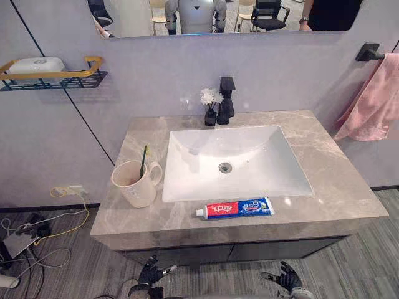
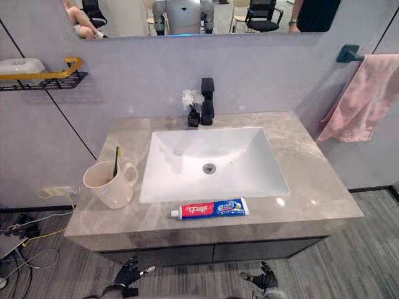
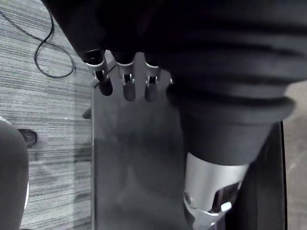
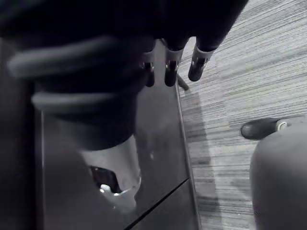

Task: Organize washtable

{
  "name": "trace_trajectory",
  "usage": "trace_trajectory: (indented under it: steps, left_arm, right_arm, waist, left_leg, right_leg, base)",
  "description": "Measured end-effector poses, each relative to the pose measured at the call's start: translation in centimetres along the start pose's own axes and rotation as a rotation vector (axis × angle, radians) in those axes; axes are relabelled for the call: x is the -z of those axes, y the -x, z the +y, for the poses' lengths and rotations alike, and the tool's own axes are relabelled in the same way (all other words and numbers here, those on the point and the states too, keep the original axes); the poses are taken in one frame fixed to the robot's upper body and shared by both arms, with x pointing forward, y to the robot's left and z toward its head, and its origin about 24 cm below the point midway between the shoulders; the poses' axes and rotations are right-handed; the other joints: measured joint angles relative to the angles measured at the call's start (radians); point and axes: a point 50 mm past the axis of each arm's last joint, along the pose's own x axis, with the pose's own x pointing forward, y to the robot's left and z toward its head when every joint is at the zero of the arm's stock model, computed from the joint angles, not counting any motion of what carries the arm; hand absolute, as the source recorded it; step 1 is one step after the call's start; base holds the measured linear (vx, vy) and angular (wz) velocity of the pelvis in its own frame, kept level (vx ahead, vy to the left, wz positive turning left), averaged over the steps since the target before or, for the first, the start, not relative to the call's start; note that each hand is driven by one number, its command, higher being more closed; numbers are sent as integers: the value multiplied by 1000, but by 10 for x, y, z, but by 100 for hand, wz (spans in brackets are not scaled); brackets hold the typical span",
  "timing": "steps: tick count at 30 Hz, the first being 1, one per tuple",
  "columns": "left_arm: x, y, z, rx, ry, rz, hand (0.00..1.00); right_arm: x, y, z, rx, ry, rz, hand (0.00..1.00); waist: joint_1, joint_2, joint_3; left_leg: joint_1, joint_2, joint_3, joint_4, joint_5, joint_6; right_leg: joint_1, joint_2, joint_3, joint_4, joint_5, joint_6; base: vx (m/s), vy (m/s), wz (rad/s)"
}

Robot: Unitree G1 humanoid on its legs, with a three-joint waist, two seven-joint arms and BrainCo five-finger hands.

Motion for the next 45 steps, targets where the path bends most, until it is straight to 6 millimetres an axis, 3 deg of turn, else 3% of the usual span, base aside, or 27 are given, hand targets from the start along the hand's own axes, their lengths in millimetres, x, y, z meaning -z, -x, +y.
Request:
trace_trajectory:
  steps: [6, 15, 24, 30, 34, 37, 40, 43, 45]
  left_arm:
    - [0, 0, 0, 0, 0, 0, 0]
    - [3, 0, -2, 1, 41, 20, 0]
    - [6, -1, 3, -14, 80, 41, 0]
    - [20, 6, 35, -140, 175, 77, 0]
    - [22, 13, 72, -265, 218, 69, 0]
    - [4, 16, 101, -365, 246, -17, 0]
    - [-30, 23, 127, -455, 254, -184, 0]
    - [-88, 47, 152, -553, 258, -476, 0]
    - [-112, 61, 159, -590, 270, -601, 0]
  right_arm:
    - [1, 0, 0, 0, 0, 2, 0]
    - [29, 6, -13, 62, -137, 112, 0]
    - [32, 7, -15, 78, -191, 131, 0]
    - [25, 4, -29, 107, -215, 106, 0]
    - [19, 2, -37, 115, -201, 86, 0]
    - [14, 0, -40, 116, -195, 71, 0]
    - [15, 1, -42, 106, -191, 68, 0]
    - [18, 2, -42, 104, -190, 75, 0]
    - [20, 3, -42, 106, -190, 80, 0]
  waist:
    - [0, 0, 0]
    - [1, -8, 2]
    - [0, -14, 5]
    - [2, -14, 5]
    - [8, -13, 5]
    - [12, -14, 8]
    - [28, -10, 10]
    - [34, -10, 8]
    - [46, -7, 7]
  left_leg:
    - [0, 0, -2, 0, 0, 0]
    - [3, -7, -34, -15, 13, 3]
    - [-2, -9, -56, -19, 24, 3]
    - [-1, -10, -88, -42, 44, 1]
    - [-9, -10, -112, -53, 55, -2]
    - [-22, -12, -132, -53, 62, -1]
    - [-25, -13, -148, -53, 63, -2]
    - [-39, -16, -180, -51, 65, -2]
    - [-40, -16, -185, -51, 65, -2]
  right_leg:
    - [1, 0, -2, 0, 0, 0]
    - [23, -7, -47, -18, 6, 3]
    - [47, -10, -90, -57, 31, 5]
    - [56, -10, -128, -61, 31, 5]
    - [57, -9, -156, -63, 30, 5]
    - [57, -10, -180, -69, 29, 3]
    - [67, -10, -200, -75, 26, 2]
    - [75, -11, -235, -80, 24, 3]
    - [77, -11, -245, -80, 24, 3]
  base:
    - [0, 0, 1]
    - [-7, -7, 10]
    - [-33, -21, 8]
    - [-39, -38, 17]
    - [-31, -29, 18]
    - [-33, -27, 21]
    - [-9, -28, 19]
    - [16, -31, 29]
    - [15, -20, 9]
